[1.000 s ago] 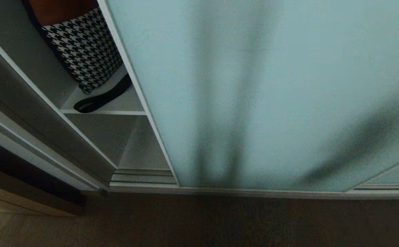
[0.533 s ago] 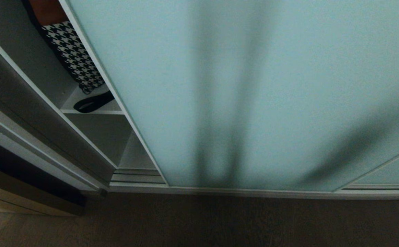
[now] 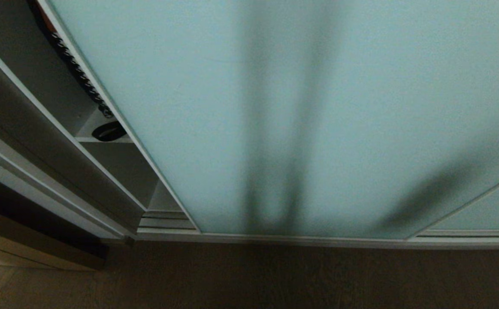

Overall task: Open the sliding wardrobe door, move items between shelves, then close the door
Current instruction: Close the door

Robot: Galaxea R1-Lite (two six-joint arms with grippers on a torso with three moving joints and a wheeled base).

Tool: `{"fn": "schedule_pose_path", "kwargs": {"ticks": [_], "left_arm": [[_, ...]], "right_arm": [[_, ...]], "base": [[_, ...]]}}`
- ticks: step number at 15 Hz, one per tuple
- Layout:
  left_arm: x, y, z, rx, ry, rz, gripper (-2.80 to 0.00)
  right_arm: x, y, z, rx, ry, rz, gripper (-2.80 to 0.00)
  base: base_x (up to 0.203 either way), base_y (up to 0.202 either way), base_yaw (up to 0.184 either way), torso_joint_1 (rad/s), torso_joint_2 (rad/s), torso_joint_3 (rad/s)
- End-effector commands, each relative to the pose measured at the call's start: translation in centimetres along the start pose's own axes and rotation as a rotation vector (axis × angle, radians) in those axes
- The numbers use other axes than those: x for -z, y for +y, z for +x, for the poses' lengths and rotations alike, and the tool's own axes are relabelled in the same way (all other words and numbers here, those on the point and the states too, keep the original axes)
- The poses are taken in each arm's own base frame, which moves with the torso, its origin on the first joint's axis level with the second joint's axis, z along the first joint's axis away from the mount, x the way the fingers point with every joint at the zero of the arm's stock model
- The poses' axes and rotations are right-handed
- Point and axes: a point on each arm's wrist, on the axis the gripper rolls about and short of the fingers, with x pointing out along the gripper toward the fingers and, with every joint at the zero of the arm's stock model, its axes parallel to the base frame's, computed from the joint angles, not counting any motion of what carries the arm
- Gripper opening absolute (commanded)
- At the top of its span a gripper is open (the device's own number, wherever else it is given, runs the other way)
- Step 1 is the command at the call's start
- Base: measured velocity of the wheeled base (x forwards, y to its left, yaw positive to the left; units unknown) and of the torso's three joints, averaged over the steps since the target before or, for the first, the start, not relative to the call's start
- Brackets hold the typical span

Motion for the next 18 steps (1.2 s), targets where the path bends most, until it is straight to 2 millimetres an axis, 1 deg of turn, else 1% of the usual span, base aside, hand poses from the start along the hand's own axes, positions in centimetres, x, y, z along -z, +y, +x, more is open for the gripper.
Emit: {"fn": "schedule_pose_path", "kwargs": {"ticks": [1,18], "left_arm": [[-0.01,0.0,0.01,-0.001,0.001,0.0,-2.8],[0.01,0.0,0.01,-0.002,0.003,0.005,-2.8]], "right_arm": [[0.55,-0.02,0.08,0.004,0.026,-0.009,-2.8],[0.47,-0.02,0.09,0.004,0.023,0.005,-2.8]], "base": [[0.0,0.0,0.0,0.0,0.0,0.0],[0.0,0.0,0.0,0.0,0.0,0.0]]}}
